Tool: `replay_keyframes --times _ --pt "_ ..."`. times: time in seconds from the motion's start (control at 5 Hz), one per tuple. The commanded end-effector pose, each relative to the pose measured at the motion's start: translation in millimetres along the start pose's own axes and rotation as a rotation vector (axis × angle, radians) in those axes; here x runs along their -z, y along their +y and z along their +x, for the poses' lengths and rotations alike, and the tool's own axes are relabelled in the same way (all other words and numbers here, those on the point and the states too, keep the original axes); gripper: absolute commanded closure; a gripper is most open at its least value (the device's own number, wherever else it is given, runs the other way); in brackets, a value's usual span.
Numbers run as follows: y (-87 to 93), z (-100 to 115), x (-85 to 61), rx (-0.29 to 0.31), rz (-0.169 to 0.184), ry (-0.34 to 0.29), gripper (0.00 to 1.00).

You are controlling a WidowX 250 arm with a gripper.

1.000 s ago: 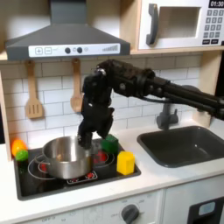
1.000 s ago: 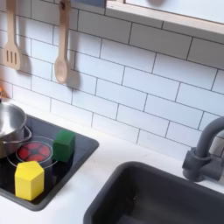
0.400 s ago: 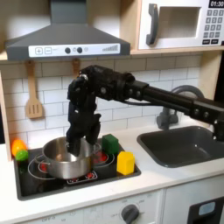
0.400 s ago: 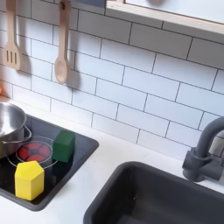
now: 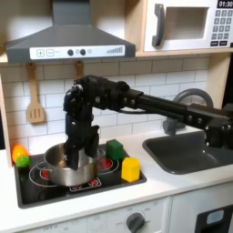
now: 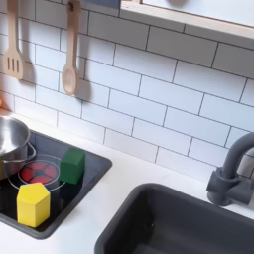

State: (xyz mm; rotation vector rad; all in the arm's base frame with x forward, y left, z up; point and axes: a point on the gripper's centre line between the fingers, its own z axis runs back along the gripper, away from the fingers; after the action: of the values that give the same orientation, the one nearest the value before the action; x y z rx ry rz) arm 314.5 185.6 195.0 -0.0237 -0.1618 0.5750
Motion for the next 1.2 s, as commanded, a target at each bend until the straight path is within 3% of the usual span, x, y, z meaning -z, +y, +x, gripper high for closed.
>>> replay_keyframes --times 0.0,0.4,0.6,0.8,1.0 --pt "-0.5 8 9.2 -0.003 0.011 0.026 0.0" --pt "-2.4 9 -6.8 -0.006 0.012 0.0 0.0" --pt "-3.0 7 -5.2 -0.011 0.001 0.015 0.0" --pt "-11.2 10 -9.8 0.003 0.007 0.01 0.0" --pt "-29.8 19 -8.9 0.036 -0.012 -0.001 0.0"
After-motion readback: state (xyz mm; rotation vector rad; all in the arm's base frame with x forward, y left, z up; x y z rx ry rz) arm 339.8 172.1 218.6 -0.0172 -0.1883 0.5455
